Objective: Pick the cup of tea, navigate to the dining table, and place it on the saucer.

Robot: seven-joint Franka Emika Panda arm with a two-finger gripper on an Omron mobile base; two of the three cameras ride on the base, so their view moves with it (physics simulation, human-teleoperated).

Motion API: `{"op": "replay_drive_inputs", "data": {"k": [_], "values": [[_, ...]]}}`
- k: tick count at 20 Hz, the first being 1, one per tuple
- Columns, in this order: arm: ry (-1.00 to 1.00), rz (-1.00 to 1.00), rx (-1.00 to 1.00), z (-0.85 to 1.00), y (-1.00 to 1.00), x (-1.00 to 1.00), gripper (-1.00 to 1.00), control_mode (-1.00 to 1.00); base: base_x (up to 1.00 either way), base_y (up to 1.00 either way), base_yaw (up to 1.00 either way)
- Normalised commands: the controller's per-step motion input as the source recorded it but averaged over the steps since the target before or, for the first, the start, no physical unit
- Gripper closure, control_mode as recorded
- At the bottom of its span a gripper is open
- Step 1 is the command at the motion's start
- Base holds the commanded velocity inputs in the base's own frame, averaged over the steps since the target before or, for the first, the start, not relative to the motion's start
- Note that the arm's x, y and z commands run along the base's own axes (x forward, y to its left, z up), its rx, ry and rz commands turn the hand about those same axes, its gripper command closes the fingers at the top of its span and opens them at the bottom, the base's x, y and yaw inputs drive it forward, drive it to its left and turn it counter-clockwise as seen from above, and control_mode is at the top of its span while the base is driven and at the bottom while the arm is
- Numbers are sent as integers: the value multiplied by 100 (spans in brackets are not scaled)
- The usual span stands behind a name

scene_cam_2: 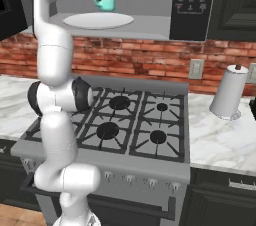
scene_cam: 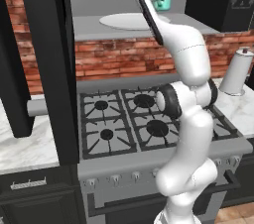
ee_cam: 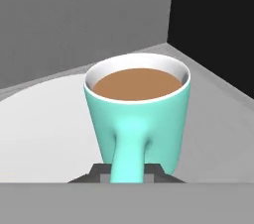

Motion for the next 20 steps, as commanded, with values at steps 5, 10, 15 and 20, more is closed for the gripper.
{"op": "replay_drive_inputs", "data": {"k": [5,10,15,20], "values": [[-13,1,0,-76,-38,-100,100,-100,0,0,0],[-17,1,0,-45,-36,-100,100,-100,0,0,0],[-13,4,2,-8,-29,-100,100,-100,0,0,0],[-12,15,2,-11,-37,-100,100,-100,0,0,0]]}}
